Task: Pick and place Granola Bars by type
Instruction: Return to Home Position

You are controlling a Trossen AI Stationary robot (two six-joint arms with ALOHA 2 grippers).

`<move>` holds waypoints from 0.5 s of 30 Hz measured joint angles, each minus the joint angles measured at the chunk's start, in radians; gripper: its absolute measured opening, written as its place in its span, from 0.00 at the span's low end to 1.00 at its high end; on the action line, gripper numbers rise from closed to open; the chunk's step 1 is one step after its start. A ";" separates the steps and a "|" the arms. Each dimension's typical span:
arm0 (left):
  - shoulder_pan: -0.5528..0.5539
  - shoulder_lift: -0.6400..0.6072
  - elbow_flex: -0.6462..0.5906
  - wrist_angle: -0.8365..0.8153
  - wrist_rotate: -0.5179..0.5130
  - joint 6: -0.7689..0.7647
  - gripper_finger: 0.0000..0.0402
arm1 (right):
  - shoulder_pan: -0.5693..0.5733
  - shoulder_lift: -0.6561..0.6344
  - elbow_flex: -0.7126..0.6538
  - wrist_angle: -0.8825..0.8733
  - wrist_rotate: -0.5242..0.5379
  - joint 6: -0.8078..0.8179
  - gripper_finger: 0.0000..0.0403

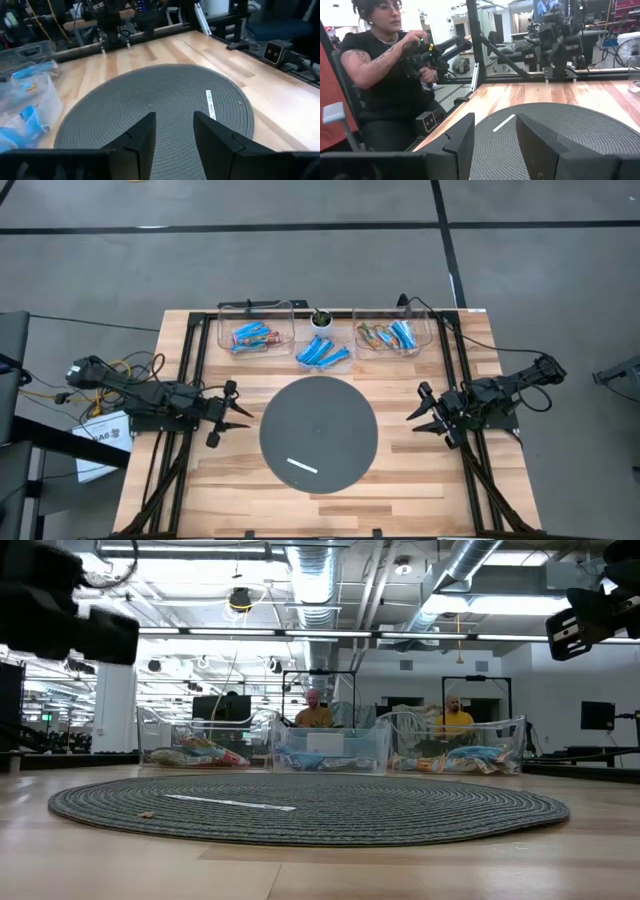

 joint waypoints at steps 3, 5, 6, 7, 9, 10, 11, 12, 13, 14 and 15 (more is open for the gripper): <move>0.002 -0.092 0.001 -0.028 0.037 -0.005 0.31 | 0.000 0.000 0.000 0.000 0.000 0.000 0.34; 0.001 -0.126 0.001 -0.030 0.033 -0.015 0.31 | 0.000 0.000 0.000 0.000 0.000 0.000 0.35; 0.005 -0.142 0.001 -0.030 0.032 -0.012 0.31 | 0.000 0.000 0.000 0.000 0.000 0.000 0.34; 0.012 -0.159 0.001 -0.030 0.032 -0.002 0.31 | 0.000 0.000 0.000 0.000 0.000 0.000 0.34; 0.025 -0.185 0.001 -0.029 0.032 0.013 0.31 | 0.000 0.000 0.000 0.000 0.000 0.000 0.34; 0.031 -0.197 0.001 -0.030 0.032 0.017 0.31 | 0.000 0.000 0.000 0.000 0.000 0.000 0.34; 0.039 -0.213 0.001 -0.030 0.032 0.018 0.31 | 0.000 0.000 0.000 0.000 0.000 0.000 0.34; 0.046 -0.225 0.001 -0.030 0.032 0.018 0.31 | 0.000 0.000 0.000 0.000 0.000 0.000 0.34; 0.051 -0.235 0.001 -0.029 0.030 0.017 0.31 | 0.000 0.000 0.000 0.000 0.000 0.000 0.34; 0.056 -0.242 0.001 -0.030 0.029 0.017 0.31 | 0.000 0.000 0.000 0.000 0.000 0.000 0.34; 0.060 -0.248 0.001 -0.030 0.029 0.018 0.31 | 0.000 0.000 0.000 0.000 0.000 0.000 0.34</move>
